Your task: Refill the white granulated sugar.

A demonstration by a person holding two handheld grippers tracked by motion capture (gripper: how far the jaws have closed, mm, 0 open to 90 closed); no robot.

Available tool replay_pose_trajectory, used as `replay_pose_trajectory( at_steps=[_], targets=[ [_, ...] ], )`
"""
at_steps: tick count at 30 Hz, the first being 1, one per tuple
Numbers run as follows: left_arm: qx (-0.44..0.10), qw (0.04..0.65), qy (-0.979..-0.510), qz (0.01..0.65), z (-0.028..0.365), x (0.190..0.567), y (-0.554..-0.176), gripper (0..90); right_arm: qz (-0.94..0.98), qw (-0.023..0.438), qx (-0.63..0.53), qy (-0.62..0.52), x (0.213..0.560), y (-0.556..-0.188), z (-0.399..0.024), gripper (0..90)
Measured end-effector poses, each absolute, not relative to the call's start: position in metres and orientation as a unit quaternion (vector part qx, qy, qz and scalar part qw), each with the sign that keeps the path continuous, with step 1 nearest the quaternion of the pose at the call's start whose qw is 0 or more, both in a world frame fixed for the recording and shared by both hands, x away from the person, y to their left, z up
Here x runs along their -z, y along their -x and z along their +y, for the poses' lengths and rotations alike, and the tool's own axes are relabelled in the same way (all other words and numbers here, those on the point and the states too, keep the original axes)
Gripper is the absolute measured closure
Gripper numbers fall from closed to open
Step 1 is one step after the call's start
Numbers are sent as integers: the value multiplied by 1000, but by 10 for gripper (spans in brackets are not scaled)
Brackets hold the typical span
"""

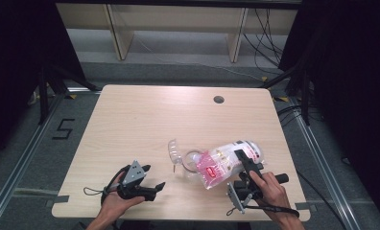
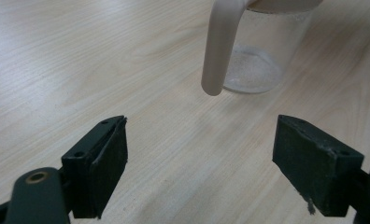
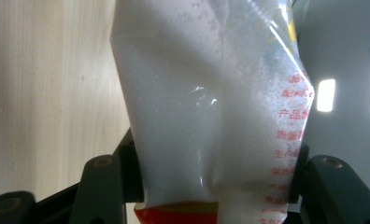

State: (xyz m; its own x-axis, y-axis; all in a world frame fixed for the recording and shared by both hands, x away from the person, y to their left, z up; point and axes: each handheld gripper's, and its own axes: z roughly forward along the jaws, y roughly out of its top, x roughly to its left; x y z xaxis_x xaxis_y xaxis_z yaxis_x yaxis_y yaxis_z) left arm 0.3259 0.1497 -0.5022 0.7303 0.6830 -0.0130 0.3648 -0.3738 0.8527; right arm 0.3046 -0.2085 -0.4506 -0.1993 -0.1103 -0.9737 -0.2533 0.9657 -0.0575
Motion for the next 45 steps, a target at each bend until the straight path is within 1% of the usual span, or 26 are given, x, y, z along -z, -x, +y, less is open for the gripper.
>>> replay_pose_trajectory(
  at_steps=[2, 7, 9, 10, 14, 17, 20, 22, 23, 25, 26, 27, 29, 34, 35, 37, 41, 45],
  targets=[
    [-170, 466, -804, 329, 148, 503, -325, 177, 779, 617, -65, 90, 455, -303, -209, 452],
    [-168, 466, -805, 327, 148, 503, -326, 177, 769, 625, -54, 121, 450, -304, -208, 455],
    [-166, 467, -803, 330, 148, 503, -325, 177, 771, 623, -53, 120, 450, -303, -208, 457],
    [-167, 467, -804, 328, 148, 503, -326, 177, 775, 621, -61, 100, 453, -302, -209, 458],
    [-163, 466, -804, 330, 148, 504, -326, 177, 772, 624, -49, 106, 453, -301, -209, 460],
    [-163, 466, -804, 330, 147, 504, -326, 177, 763, 630, -42, 142, 450, -304, -209, 462],
    [-162, 465, -805, 330, 147, 504, -326, 177, 765, 629, -44, 131, 452, -303, -209, 465],
    [-162, 467, -804, 331, 147, 504, -326, 177, 761, 630, -24, 153, 448, -303, -207, 466],
    [-162, 467, -804, 331, 147, 504, -326, 177, 767, 626, -24, 137, 450, -301, -207, 466],
    [-161, 467, -804, 330, 146, 504, -326, 177, 761, 632, -40, 140, 452, -303, -207, 469],
    [-163, 467, -805, 328, 147, 504, -326, 177, 766, 628, -27, 136, 451, -301, -206, 469],
    [-166, 465, -807, 325, 147, 504, -326, 177, 759, 632, -20, 156, 448, -302, -204, 470],
    [-165, 465, -806, 326, 147, 504, -326, 177, 758, 634, -32, 150, 450, -302, -205, 472],
    [-167, 465, -806, 327, 147, 503, -325, 177, 757, 633, -19, 157, 447, -301, -204, 476],
    [-167, 464, -806, 327, 147, 503, -325, 177, 762, 633, -29, 137, 450, -300, -205, 477],
    [-167, 464, -806, 327, 147, 503, -325, 177, 763, 631, -19, 135, 450, -298, -203, 478],
    [-167, 465, -806, 326, 147, 503, -325, 177, 759, 632, -13, 156, 448, -300, -203, 481],
    [-167, 465, -806, 327, 147, 503, -325, 177, 763, 630, -13, 147, 449, -299, -204, 484]
  ],
)
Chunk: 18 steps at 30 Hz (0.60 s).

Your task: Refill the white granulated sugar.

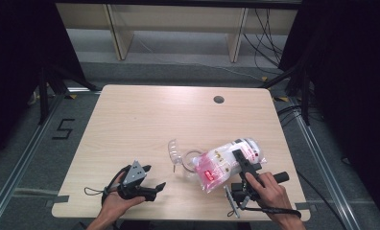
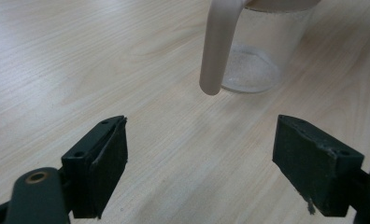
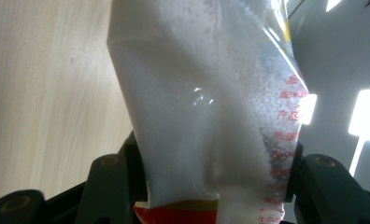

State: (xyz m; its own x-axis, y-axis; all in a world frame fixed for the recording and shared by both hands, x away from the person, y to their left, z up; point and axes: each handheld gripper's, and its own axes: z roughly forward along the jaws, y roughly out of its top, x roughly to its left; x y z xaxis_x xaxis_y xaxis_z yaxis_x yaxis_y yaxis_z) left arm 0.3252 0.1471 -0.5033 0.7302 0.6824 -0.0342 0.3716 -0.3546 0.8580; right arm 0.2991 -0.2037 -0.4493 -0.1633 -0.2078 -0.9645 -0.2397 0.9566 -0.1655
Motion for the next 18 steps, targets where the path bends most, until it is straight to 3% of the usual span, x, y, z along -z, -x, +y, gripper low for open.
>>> replay_pose_trajectory(
  at_steps=[18],
  targets=[
    [-168, 464, -806, 327, 147, 503, -325, 177, 753, 637, 1, 167, 446, -299, -202, 495]
  ],
)
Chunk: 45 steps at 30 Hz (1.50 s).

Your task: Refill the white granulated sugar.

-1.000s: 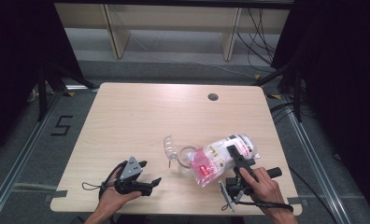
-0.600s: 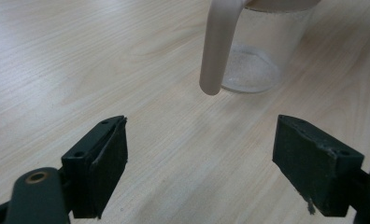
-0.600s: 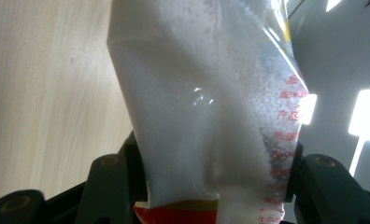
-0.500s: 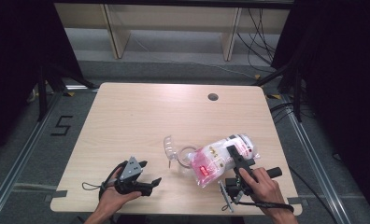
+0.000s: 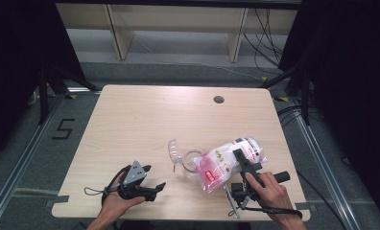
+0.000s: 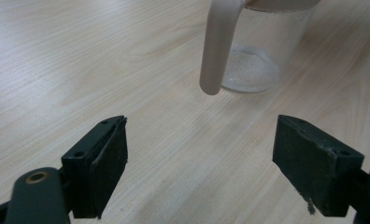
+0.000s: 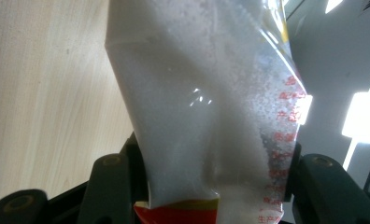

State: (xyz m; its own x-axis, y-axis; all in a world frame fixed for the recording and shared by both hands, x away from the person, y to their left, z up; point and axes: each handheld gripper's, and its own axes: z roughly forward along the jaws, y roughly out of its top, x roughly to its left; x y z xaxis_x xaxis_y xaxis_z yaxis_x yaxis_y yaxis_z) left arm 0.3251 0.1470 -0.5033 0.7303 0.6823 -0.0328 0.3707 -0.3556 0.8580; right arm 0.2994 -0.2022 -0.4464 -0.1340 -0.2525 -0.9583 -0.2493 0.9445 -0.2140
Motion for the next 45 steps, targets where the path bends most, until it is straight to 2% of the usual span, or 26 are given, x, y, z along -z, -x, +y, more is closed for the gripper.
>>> replay_pose_trajectory(
  at_steps=[8, 14, 45],
  targets=[
    [-167, 464, -806, 326, 147, 503, -325, 177, 755, 640, -2, 145, 449, -298, -203, 500],
    [-166, 464, -807, 326, 147, 504, -326, 177, 744, 646, 4, 172, 442, -300, -202, 504],
    [-167, 462, -806, 328, 147, 504, -326, 177, 765, 624, 6, 157, 436, -305, -201, 518]
  ],
)
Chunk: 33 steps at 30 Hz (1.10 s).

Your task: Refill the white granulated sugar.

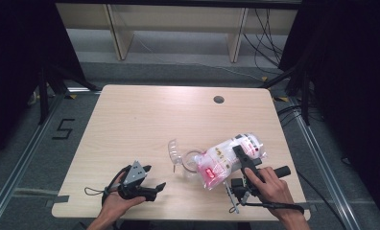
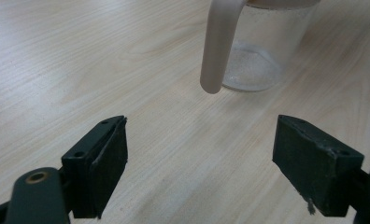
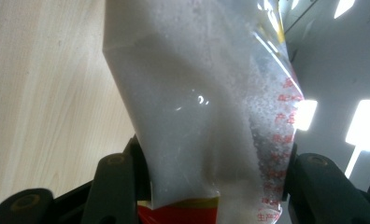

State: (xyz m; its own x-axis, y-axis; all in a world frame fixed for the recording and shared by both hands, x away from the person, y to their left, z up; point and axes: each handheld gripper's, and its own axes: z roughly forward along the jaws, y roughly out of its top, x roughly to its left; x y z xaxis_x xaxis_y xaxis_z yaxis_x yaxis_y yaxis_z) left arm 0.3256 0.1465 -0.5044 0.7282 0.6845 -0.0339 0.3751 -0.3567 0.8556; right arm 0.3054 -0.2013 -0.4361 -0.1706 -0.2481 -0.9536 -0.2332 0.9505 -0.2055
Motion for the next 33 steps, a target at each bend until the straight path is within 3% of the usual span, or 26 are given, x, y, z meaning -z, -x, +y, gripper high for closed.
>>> replay_pose_trajectory(
  at_steps=[33],
  targets=[
    [-167, 464, -807, 326, 147, 504, -326, 177, 752, 626, 0, 206, 433, -318, -209, 529]
  ],
)
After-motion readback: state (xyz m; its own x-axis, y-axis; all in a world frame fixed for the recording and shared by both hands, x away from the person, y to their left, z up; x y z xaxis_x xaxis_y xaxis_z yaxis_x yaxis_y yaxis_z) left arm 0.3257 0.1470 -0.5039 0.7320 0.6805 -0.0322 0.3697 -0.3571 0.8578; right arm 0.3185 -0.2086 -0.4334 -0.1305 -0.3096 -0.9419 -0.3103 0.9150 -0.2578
